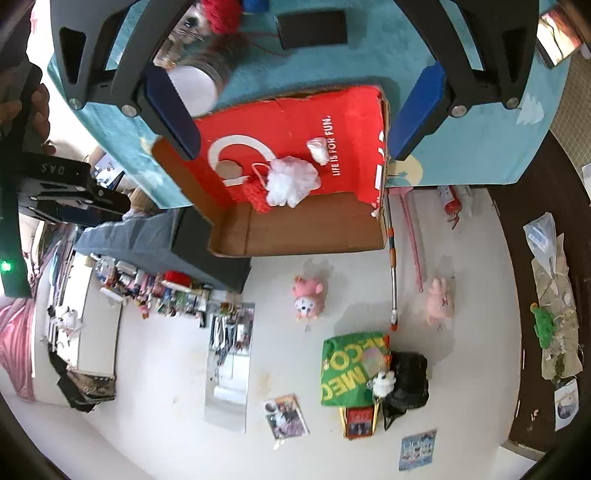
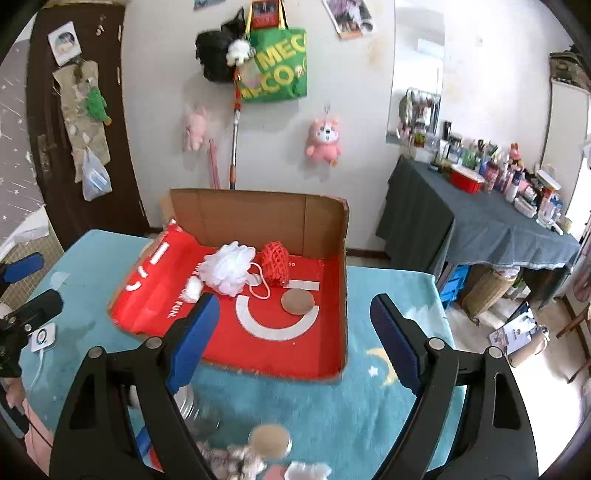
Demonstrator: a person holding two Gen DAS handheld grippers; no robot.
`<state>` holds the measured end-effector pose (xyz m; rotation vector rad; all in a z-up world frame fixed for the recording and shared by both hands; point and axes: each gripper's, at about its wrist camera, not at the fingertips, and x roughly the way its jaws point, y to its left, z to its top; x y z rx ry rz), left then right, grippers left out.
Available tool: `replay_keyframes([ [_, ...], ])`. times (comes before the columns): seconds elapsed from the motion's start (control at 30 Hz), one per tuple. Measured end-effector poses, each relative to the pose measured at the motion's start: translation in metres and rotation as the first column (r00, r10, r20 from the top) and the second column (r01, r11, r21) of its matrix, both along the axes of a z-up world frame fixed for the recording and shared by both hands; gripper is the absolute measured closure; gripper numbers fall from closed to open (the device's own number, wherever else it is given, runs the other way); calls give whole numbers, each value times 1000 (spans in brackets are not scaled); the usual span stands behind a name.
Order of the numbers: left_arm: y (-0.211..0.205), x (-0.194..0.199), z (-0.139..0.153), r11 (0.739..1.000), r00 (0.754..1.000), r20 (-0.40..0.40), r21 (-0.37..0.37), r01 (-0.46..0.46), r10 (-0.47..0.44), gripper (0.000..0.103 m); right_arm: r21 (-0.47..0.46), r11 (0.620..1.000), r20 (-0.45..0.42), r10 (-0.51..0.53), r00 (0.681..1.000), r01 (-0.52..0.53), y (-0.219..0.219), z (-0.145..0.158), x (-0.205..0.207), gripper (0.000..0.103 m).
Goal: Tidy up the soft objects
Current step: 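Withdraw both tools from the box back over the table, then move both tools toward the remaining soft items on the table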
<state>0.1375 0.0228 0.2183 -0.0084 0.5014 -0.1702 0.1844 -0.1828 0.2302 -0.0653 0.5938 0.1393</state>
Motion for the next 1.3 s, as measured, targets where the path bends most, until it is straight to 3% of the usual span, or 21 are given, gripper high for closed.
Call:
replay_keyframes([
  [0.37,-23,-81,-5,1000,987,163,0,-1,1,0,4,1000,233,-19,972,18,4,-5,-118,13],
  [0.5,-26,-103,-15,1000,977,213,-9,1,1,0,28,999,284,-31,958,24,2,-17,-144,6],
  [0.67,-29,-117,-29,999,972,235,-30,13,-5,0,40,998,311,-54,949,44,-2,-30,-163,5],
  [0.97,-32,-126,-65,997,982,188,-61,35,-23,0,56,997,288,-75,955,62,-3,-70,-182,5],
  [1.3,-39,-119,-114,999,996,90,-51,16,-11,0,66,992,197,-115,974,104,-1,-120,-177,5],
])
